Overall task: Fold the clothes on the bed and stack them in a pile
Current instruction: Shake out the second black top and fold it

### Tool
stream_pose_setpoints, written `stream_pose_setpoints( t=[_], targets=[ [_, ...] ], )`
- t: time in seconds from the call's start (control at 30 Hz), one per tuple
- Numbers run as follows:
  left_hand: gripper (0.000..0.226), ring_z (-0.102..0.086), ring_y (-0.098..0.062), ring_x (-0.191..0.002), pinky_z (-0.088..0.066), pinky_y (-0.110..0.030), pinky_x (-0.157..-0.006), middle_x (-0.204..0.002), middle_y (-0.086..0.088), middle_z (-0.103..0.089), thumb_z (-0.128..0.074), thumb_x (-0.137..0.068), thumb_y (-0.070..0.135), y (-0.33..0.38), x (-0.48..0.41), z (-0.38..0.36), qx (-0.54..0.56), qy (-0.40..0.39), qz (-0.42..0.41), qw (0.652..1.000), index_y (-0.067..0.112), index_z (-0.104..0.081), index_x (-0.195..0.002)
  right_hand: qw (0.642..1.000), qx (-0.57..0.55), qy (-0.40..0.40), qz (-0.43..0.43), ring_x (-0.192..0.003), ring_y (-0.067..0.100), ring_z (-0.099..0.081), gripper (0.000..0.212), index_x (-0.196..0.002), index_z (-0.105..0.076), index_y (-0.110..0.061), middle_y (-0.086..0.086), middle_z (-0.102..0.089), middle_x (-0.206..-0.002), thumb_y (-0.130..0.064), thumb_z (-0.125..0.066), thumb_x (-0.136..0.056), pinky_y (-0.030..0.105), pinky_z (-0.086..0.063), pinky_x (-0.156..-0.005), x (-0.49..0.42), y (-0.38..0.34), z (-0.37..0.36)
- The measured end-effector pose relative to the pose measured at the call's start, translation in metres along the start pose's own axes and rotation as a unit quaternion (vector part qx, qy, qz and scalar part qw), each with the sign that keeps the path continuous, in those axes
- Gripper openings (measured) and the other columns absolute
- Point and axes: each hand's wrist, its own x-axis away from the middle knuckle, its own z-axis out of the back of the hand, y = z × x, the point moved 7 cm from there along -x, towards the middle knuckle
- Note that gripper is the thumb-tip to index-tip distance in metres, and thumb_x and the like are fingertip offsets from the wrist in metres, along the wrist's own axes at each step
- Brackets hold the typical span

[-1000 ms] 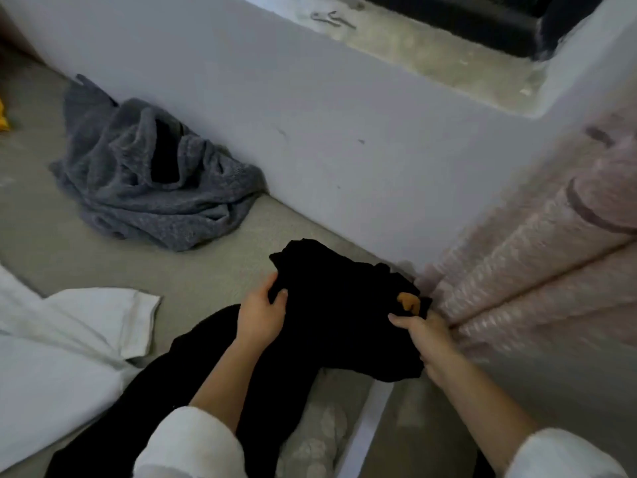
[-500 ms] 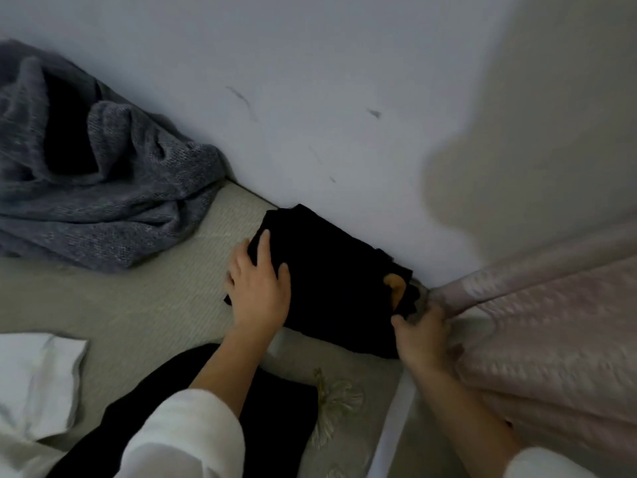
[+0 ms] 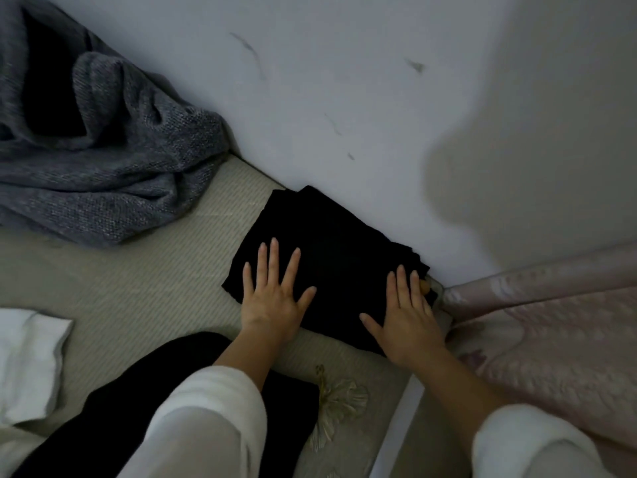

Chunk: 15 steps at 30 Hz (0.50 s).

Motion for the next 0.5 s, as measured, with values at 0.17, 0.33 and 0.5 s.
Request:
stream_pose_setpoints(
  t=[0.17, 0.33, 0.5],
  targets=[
    [0.074, 0.009, -0.026, -0.147, 0.006, -0.050, -0.115, -0.160, -0.009, 0.004, -0.036, -0.092, 0.059, 0.001, -0.006, 0.034, 0.035, -0.103, -0.008, 0.994, 0.022, -0.012, -0.152, 1.000, -0.016, -0.008, 0.015, -0.147, 0.022, 0.011, 0.083, -0.153, 0.001, -0.011, 0.005, 0.012, -0.161, -0.053, -0.042, -0.095, 0.038, -0.007, -0.118, 0.006, -0.005, 0.022],
    [0.062, 0.001, -0.022, -0.148, -0.003, -0.042, -0.117, -0.161, -0.007, -0.007, -0.043, -0.095, 0.036, -0.006, 0.068, 0.051, 0.151, 0.002, 0.029, 0.988, 0.020, -0.021, -0.151, 0.996, -0.069, 0.045, 0.037, -0.140, 0.026, -0.020, 0.061, -0.145, -0.029, -0.011, 0.007, -0.025, -0.153, -0.038, -0.050, -0.094, 0.041, -0.025, -0.110, 0.047, -0.045, 0.043],
    [0.060, 0.027, -0.016, -0.141, 0.019, -0.036, -0.113, -0.161, -0.002, 0.005, -0.037, -0.096, 0.035, -0.024, 0.198, 0.016, 0.167, 0.083, 0.071, 0.980, 0.024, -0.017, -0.151, 0.994, -0.074, -0.004, 0.085, -0.126, 0.023, -0.035, 0.051, -0.137, -0.038, -0.014, 0.006, -0.039, -0.139, -0.035, -0.053, -0.093, 0.033, -0.033, -0.097, 0.101, -0.091, 0.005]
  ],
)
